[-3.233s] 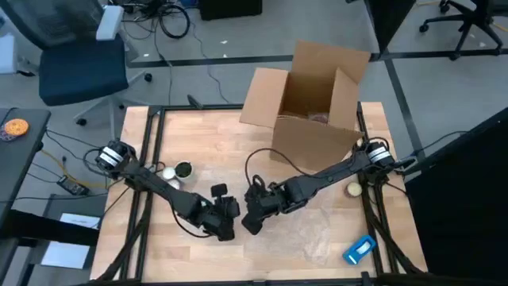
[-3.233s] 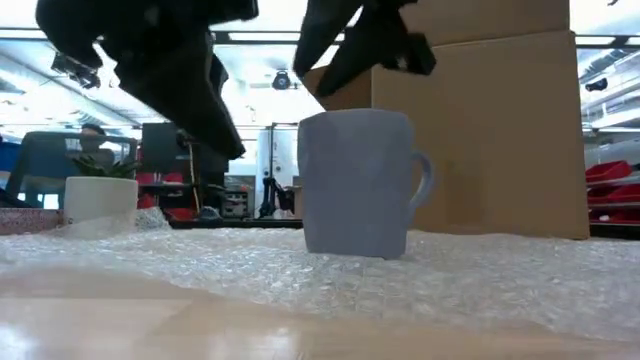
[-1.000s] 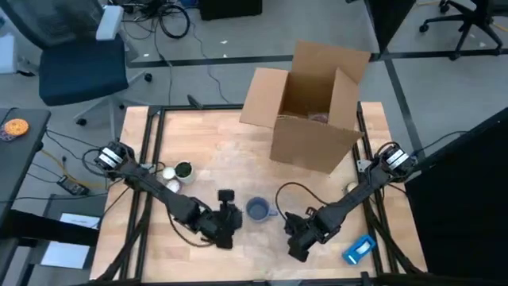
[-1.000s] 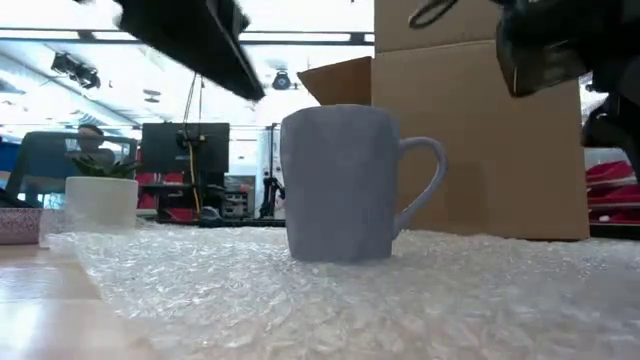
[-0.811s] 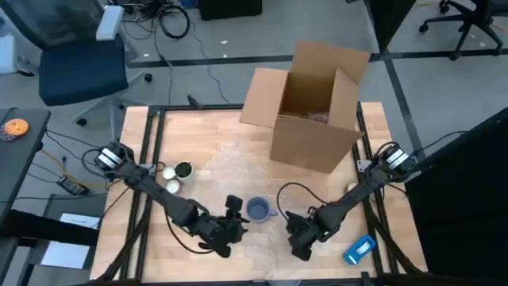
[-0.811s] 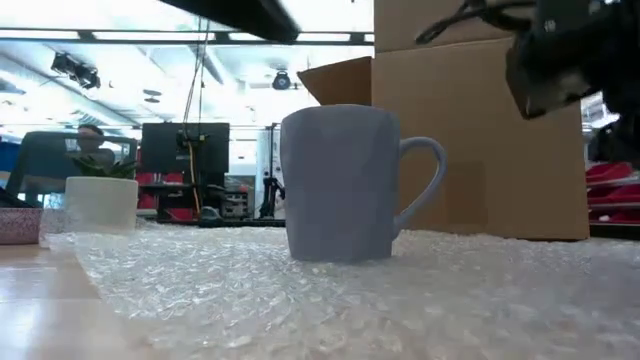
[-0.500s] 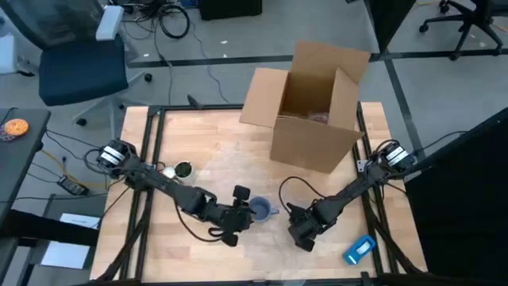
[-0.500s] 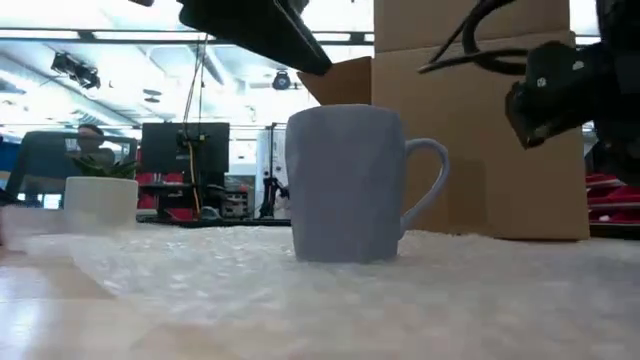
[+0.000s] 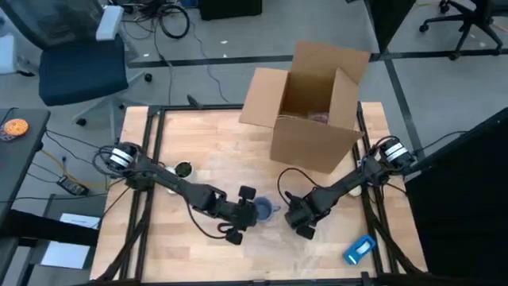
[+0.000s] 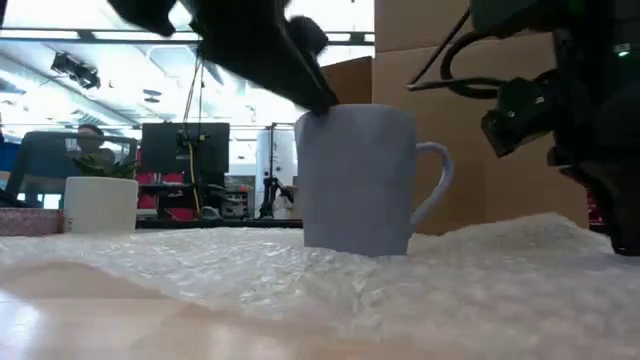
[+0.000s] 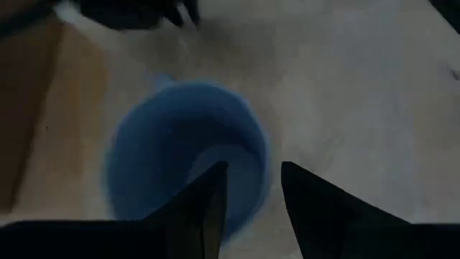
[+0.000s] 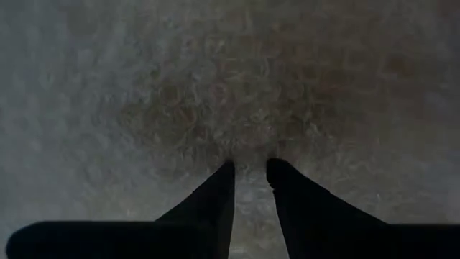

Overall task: Wrap mug
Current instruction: Wrap the purple mug with the bubble wrap

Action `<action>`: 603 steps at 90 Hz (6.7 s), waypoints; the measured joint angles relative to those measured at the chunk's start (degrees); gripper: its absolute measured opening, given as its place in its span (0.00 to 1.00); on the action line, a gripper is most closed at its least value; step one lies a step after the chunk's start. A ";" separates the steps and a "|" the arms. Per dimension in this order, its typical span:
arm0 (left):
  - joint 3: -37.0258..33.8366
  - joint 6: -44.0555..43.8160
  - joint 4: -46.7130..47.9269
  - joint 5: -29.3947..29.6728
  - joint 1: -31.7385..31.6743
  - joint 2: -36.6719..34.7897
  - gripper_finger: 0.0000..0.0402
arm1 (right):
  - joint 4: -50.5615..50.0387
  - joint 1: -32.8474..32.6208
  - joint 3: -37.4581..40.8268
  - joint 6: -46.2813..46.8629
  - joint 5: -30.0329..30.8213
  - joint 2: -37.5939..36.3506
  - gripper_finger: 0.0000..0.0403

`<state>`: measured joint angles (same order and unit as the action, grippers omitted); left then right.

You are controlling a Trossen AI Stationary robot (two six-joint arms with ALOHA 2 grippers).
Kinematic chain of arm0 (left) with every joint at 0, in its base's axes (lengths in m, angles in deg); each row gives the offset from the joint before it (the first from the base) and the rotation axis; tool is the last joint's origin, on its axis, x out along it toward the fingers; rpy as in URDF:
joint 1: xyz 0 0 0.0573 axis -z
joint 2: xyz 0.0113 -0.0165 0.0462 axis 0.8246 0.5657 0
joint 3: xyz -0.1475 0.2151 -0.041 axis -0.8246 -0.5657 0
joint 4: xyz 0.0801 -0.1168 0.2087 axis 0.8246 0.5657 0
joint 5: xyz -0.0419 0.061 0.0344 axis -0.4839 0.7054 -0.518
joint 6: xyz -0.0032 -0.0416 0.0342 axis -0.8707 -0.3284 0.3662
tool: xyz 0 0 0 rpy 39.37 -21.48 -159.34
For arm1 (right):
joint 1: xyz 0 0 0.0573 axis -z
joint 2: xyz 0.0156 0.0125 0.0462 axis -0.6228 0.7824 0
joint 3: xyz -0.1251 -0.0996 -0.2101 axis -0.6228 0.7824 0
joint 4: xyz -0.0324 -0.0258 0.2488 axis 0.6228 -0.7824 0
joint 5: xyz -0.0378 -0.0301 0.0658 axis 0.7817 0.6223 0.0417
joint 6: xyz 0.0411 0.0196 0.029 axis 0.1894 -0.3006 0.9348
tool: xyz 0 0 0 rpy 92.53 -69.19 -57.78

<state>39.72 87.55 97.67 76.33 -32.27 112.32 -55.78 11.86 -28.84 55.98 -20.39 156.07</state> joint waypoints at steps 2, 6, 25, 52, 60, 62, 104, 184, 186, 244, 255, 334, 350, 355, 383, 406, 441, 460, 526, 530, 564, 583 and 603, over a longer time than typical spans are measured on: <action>1.08 0.04 0.93 -0.57 -0.03 0.56 0.29 | 0.03 0.12 0.00 -0.04 -0.01 0.00 0.18; 3.36 0.10 3.05 -0.86 -0.04 1.80 0.29 | 0.12 0.33 0.00 -0.37 0.02 0.00 0.18; 11.37 -0.38 12.38 0.23 -0.53 7.21 0.29 | 1.38 0.38 0.00 -0.49 0.37 0.00 0.18; 13.29 -1.41 18.31 -1.02 -3.17 9.40 0.28 | 3.61 0.38 -0.04 -0.46 0.95 0.00 0.18; 13.23 2.22 18.52 -0.90 -3.08 9.49 0.22 | 3.59 0.38 -0.07 -0.90 0.93 0.00 0.18; 13.24 2.70 18.54 -0.91 -3.04 9.49 0.19 | 3.59 0.38 -0.07 -1.03 0.95 0.00 0.18; 18.92 17.36 30.45 -4.14 -2.33 9.59 0.03 | -0.81 0.51 -0.11 -7.63 2.41 0.00 0.18; 18.93 41.20 35.83 -5.00 -4.17 10.43 0.04 | 1.59 1.39 -0.11 -13.83 2.52 -0.02 0.18; 18.93 40.30 35.97 -4.96 -4.17 10.43 0.05 | 1.67 1.39 -0.11 -13.50 2.52 -0.02 0.18; 18.93 38.44 37.53 5.36 -4.11 10.41 0.23 | 1.43 1.39 -0.11 -12.40 2.72 -0.04 0.24; 18.93 38.42 36.03 5.43 -4.13 10.41 0.23 | 1.39 1.39 -0.11 -12.36 2.69 -0.04 0.25; 37.14 13.29 59.69 -7.34 -6.07 0.77 0.23 | 1.28 0.89 -0.11 -9.32 3.08 -0.04 0.28; 37.10 7.21 61.09 -4.77 -7.39 -7.90 0.22 | 1.39 0.19 -0.11 -9.30 4.23 -0.04 0.28; 37.11 6.90 60.68 -3.32 -7.53 -10.18 0.22 | 1.38 0.19 -0.11 -9.28 4.73 -0.04 0.28; 37.10 6.99 51.52 -2.05 -7.47 -14.49 0.22 | 1.63 0.25 -0.11 -9.25 6.06 -0.04 0.28; 37.05 7.07 36.74 -1.87 -7.46 -12.99 0.22 | 2.09 0.26 -0.11 -8.33 6.40 -0.04 0.28; 37.03 7.12 8.51 -1.85 -7.43 -11.10 0.22 | 3.60 0.30 -0.10 -8.02 7.72 -0.04 0.28; 37.03 7.12 -2.40 -1.83 -7.45 -11.06 0.22 | 5.29 0.30 -0.09 -7.98 7.98 -0.04 0.28; 37.03 7.10 -10.06 -1.83 -7.45 -11.08 0.22 | -8.05 -1.87 -9.66 -7.47 6.17 -0.92 0.25; 37.03 7.10 -10.05 -1.83 -7.45 -11.08 0.22 | -8.44 -2.68 -9.93 -6.43 4.28 -0.92 0.25; 37.03 7.10 -10.02 -1.83 -7.44 -11.08 0.22 | -9.13 -11.32 -9.97 3.46 2.64 -0.94 0.25; 37.03 7.10 -10.04 -1.83 -7.45 -11.08 0.22 | -9.10 -13.23 -9.97 8.82 8.41 -0.94 0.25; 37.03 7.10 -10.06 -1.82 -7.45 -11.08 0.22 | -8.71 -14.08 -9.97 12.57 5.46 -0.46 0.25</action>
<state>76.75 94.65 87.61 74.51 -39.71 101.24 -64.50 -2.22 -38.81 68.55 -14.93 155.60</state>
